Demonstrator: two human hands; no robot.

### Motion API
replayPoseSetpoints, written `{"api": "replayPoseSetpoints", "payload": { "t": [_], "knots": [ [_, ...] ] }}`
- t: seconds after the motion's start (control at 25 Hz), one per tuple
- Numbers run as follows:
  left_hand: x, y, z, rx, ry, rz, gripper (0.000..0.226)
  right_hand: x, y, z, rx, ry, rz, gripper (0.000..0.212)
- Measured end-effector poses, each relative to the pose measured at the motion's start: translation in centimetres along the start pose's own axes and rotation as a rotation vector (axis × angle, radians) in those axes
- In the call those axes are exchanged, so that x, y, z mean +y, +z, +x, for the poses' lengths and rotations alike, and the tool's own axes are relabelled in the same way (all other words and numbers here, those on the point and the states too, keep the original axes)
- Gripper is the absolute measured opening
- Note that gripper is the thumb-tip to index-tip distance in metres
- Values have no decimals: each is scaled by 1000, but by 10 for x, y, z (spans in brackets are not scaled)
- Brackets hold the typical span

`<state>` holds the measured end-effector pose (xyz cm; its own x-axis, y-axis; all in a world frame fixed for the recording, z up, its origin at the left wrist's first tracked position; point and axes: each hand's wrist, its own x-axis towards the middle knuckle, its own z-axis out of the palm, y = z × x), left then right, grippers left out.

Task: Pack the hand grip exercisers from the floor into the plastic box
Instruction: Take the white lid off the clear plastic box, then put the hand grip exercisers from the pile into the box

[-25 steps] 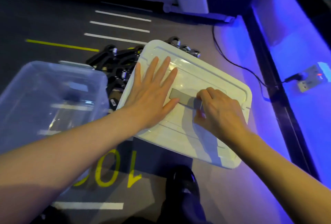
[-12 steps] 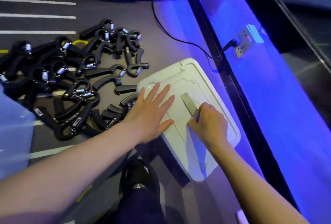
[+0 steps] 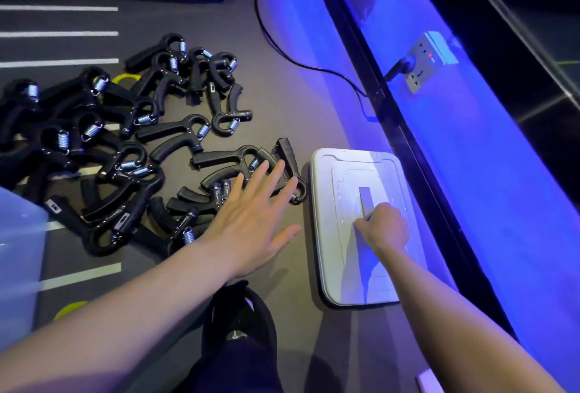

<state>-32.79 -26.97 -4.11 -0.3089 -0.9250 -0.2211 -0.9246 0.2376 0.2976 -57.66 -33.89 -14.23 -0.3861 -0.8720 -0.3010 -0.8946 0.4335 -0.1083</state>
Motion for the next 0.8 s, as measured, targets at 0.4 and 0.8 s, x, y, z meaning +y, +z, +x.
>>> {"api": "replayPoseSetpoints", "payload": {
  "t": [0.4,0.8],
  "knots": [
    [-11,-2,-24,15,-50,-87,73,13,23,19,-41,78,-16,16],
    [-63,-27,-78,187,-271,-25,87,-118,-29,-44,211,-414,293,50]
  ]
}}
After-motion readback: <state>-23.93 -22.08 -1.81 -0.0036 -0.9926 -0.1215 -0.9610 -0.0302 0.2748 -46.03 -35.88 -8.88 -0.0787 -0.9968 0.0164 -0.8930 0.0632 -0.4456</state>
